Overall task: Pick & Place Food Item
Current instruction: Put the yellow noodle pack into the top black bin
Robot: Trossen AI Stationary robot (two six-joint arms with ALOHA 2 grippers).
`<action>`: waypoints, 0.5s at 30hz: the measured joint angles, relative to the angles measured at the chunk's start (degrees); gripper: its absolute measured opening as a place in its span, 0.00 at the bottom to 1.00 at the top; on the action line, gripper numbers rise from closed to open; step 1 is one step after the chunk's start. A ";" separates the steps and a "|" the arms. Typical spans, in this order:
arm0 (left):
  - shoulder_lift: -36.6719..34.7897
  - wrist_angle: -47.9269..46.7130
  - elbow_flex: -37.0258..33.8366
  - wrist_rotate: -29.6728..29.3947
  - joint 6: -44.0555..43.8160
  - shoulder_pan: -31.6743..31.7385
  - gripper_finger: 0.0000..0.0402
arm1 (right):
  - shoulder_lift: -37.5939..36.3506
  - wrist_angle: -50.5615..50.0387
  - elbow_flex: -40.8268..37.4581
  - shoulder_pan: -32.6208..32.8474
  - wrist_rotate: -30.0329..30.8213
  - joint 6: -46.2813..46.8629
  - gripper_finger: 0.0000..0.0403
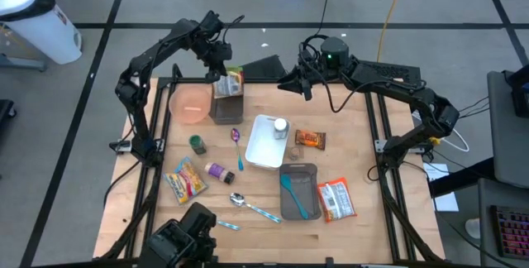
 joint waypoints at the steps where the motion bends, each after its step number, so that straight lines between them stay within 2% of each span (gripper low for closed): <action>1: 0.10 0.08 0.00 0.02 0.02 0.00 0.00 | 0.00 0.00 0.01 0.00 0.00 0.12 0.38; 15: 1.05 1.80 -2.89 -0.22 0.18 0.28 0.00 | 0.00 -0.01 0.00 -0.02 0.02 0.22 0.38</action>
